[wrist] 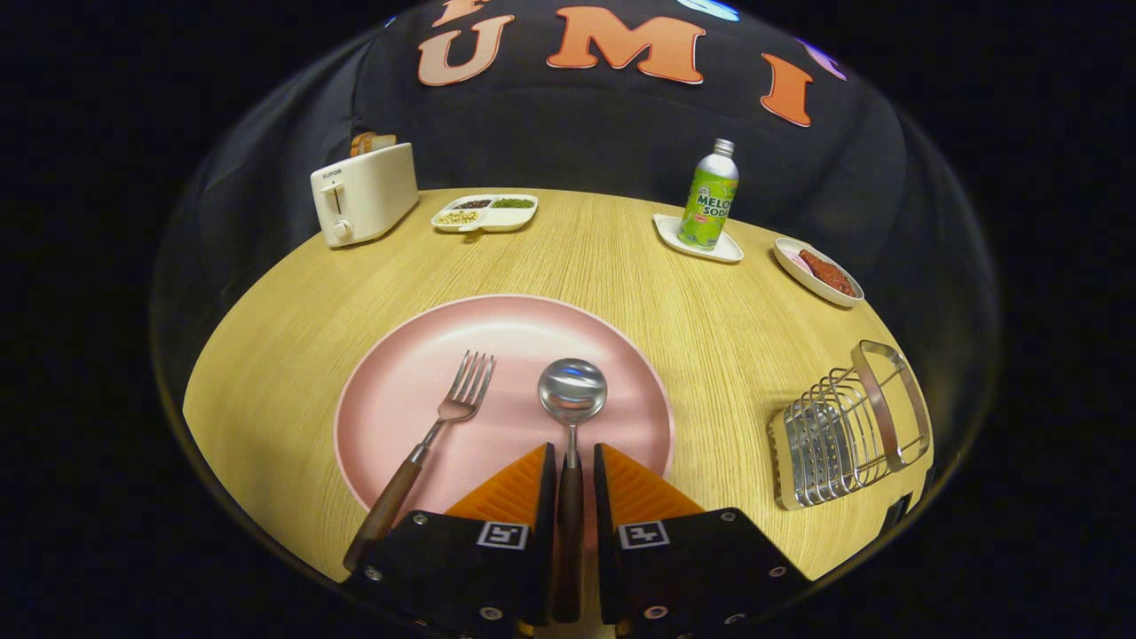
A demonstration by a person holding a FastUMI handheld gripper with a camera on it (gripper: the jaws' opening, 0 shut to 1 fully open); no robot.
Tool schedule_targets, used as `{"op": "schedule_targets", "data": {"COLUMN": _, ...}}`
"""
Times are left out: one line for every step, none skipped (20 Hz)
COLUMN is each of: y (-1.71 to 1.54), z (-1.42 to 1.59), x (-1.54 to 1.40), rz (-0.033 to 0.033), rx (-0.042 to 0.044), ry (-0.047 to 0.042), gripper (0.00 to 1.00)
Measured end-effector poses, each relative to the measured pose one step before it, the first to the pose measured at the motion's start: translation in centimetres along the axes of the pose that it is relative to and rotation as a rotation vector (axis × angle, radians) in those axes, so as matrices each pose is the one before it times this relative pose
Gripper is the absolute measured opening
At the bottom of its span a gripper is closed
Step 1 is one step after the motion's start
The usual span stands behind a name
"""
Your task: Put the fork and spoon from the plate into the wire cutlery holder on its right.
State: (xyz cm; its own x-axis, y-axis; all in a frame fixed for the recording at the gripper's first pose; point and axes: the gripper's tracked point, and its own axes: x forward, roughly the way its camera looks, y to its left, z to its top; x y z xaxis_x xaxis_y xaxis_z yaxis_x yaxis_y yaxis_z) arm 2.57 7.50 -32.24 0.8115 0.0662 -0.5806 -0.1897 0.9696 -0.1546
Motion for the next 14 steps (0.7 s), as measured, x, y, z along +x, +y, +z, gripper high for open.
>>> {"op": "schedule_targets", "data": {"y": -0.020, "z": 0.011, "x": 0.084, "rz": -0.00074, "rx": 0.00484, "ry": 0.00097, "gripper": 0.18}}
{"op": "schedule_targets", "data": {"y": -0.037, "z": 0.086, "x": -0.016, "rz": 0.00031, "rx": 0.00149, "ry": 0.00396, "gripper": 0.09}}
{"op": "schedule_targets", "data": {"y": 0.049, "z": 0.262, "x": -0.486, "rz": 0.00850, "rx": 0.00083, "ry": 0.00180, "gripper": 0.07}}
{"op": "schedule_targets", "data": {"y": 0.086, "z": 0.341, "x": -0.394, "rz": 0.01164, "rx": 0.00102, "ry": -0.00218, "gripper": 0.05}}
{"op": "schedule_targets", "data": {"y": -0.028, "z": 0.419, "x": -0.344, "rz": 0.00909, "rx": 0.00183, "ry": 0.00072, "gripper": 0.05}}
{"op": "schedule_targets", "data": {"y": 0.064, "z": 0.467, "x": -0.511, "rz": 0.01399, "rx": 0.00840, "ry": 0.00214, "gripper": 0.04}}
{"op": "schedule_targets", "data": {"y": 0.234, "z": 0.526, "x": -0.538, "rz": 0.02025, "rx": 0.00989, "ry": 0.00196, "gripper": 0.04}}
{"op": "schedule_targets", "data": {"y": -0.042, "z": 0.572, "x": -0.531, "rz": 0.01247, "rx": 0.00419, "ry": -0.00045, "gripper": 0.04}}
{"op": "schedule_targets", "data": {"y": -0.312, "z": 0.493, "x": -0.555, "rz": 0.00544, "rx": -0.00735, "ry": -0.00126, "gripper": 0.04}}
{"op": "schedule_targets", "data": {"y": -0.489, "z": 0.625, "x": -0.591, "rz": -0.00101, "rx": -0.01662, "ry": -0.00342, "gripper": 0.04}}
{"op": "schedule_targets", "data": {"y": -0.544, "z": 0.462, "x": -0.650, "rz": -0.00297, "rx": -0.01262, "ry": 0.00123, "gripper": 0.04}}
{"op": "schedule_targets", "data": {"y": -0.490, "z": 0.493, "x": -0.551, "rz": -0.00280, "rx": -0.00590, "ry": 0.00094, "gripper": 0.04}}
{"op": "schedule_targets", "data": {"y": -0.490, "z": 0.358, "x": -0.621, "rz": 0.00103, "rx": -0.00147, "ry": 0.00376, "gripper": 0.04}}
{"op": "schedule_targets", "data": {"y": -0.414, "z": 0.308, "x": -0.649, "rz": 0.00876, "rx": 0.00089, "ry": 0.00644, "gripper": 0.04}}
